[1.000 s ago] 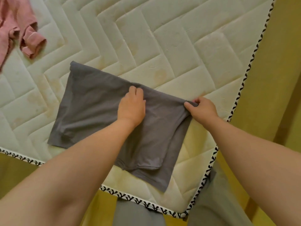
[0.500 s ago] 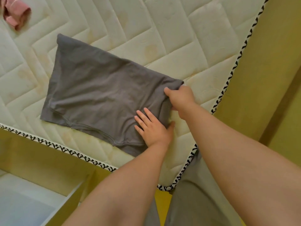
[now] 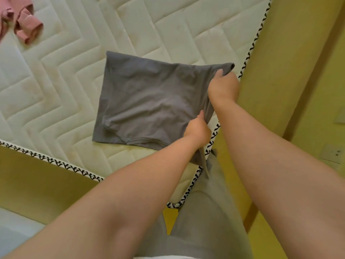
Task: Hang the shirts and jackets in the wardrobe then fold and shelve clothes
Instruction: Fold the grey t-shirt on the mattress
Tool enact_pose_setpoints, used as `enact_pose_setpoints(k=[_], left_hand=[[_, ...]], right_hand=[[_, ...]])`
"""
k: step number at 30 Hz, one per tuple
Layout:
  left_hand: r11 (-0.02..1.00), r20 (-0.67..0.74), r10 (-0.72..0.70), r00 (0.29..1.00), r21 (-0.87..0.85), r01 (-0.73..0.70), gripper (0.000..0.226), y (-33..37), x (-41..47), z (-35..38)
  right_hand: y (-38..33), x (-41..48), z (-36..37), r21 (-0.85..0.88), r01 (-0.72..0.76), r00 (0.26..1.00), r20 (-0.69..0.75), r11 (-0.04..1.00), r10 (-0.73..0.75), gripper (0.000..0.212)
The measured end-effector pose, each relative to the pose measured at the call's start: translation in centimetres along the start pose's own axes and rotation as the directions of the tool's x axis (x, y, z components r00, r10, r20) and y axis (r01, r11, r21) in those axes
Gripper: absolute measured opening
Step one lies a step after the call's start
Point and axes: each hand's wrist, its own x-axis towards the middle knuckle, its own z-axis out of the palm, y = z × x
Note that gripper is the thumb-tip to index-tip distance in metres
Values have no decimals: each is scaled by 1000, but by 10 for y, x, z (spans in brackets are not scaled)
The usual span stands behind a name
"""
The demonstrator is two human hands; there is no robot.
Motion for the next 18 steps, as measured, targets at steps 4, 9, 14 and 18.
enact_pose_setpoints(k=[4, 9, 14, 18], left_hand=[[970, 131, 59, 990, -244, -26, 28, 15, -25, -12], [811, 153, -38, 987, -572, 120, 43, -33, -38, -76], [644, 107, -164, 981, -741, 189, 37, -110, -16, -144], [709, -45, -210, 977, -695, 120, 26, -167, 16, -176]], right_hand=[[-22, 0, -19, 19, 141, 989, -39, 990, -140, 17], [-69, -22, 28, -85, 368, 923, 153, 926, -352, 41], [-122, -26, 121, -156, 442, 832, 439, 884, -339, 29], [-141, -18, 186, -112, 412, 812, 496, 904, -308, 22]])
